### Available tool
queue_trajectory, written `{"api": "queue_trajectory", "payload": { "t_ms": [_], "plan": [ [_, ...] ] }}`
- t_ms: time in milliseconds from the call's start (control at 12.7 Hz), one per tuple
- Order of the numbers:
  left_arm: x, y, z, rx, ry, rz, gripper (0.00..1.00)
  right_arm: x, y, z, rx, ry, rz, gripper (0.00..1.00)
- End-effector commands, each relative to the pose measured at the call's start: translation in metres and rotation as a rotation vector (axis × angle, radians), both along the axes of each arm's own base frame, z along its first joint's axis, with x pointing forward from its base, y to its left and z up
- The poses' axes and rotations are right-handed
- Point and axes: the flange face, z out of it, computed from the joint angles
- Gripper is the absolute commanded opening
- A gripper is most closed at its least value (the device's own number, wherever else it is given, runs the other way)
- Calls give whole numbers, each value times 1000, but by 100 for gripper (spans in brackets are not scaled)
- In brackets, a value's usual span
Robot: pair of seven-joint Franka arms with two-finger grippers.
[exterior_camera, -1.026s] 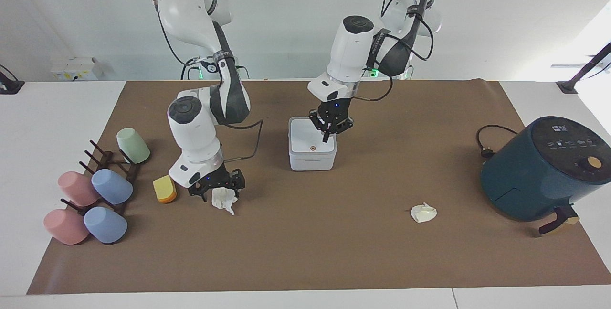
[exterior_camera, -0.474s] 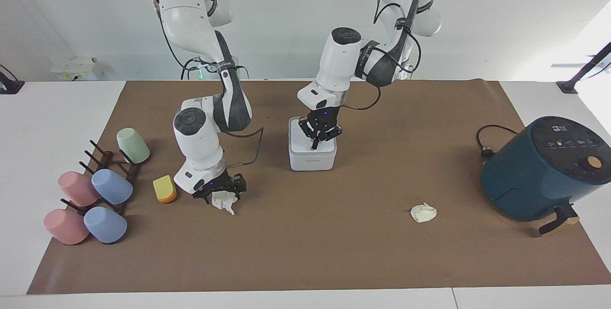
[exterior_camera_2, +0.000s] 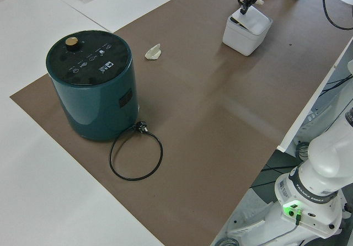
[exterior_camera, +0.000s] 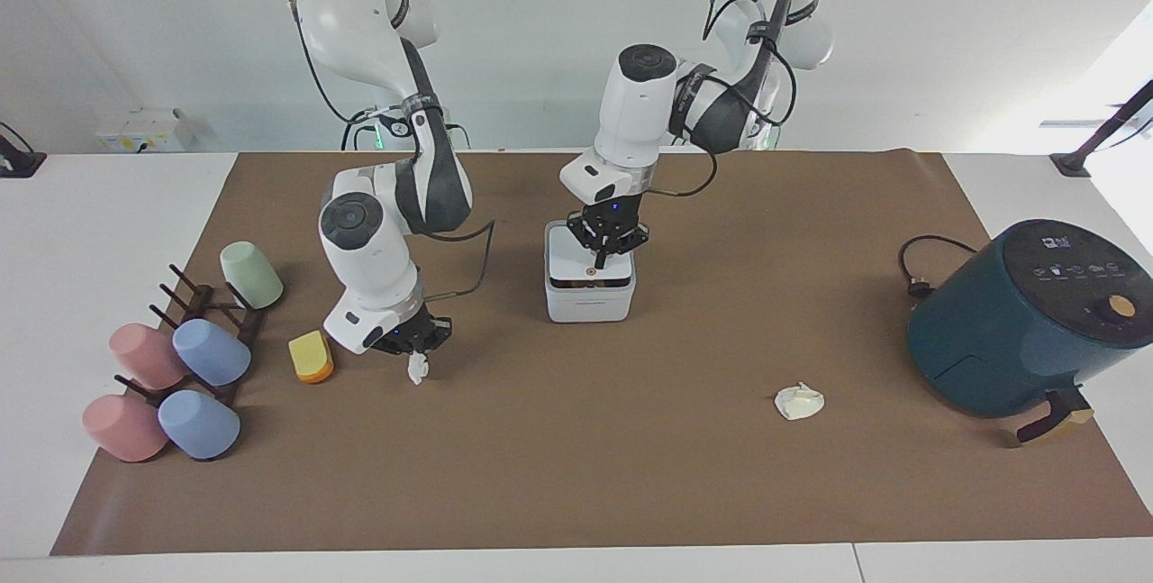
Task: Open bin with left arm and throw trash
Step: 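Drop the tissue in the bin with the right gripper while the left gripper reaches paper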
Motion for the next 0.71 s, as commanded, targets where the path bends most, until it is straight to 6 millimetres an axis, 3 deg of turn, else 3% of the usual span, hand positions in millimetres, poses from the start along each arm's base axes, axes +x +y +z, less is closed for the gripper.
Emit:
{"api": "queue_trajectory", "payload": {
  "t_ms": [0, 237, 395, 474, 553, 632],
  "plan": [
    [-16, 36, 34, 68, 56, 18, 0, -9, 15, 45, 23, 32, 6, 0],
    [-16, 99, 62, 102, 91, 18, 0, -20, 58, 104, 115, 49, -86, 0],
    [-1, 138, 69, 103, 98, 69, 0, -38, 120, 128, 152, 67, -222, 0],
    [9, 154, 69, 100, 96, 100, 34, -46, 145, 129, 155, 65, -276, 0],
    [19, 170, 67, 95, 93, 134, 82, -57, 176, 127, 165, 56, -301, 0],
    [32, 191, 67, 87, 83, 178, 100, -68, 198, 124, 171, 50, -332, 0]
  ]
}}
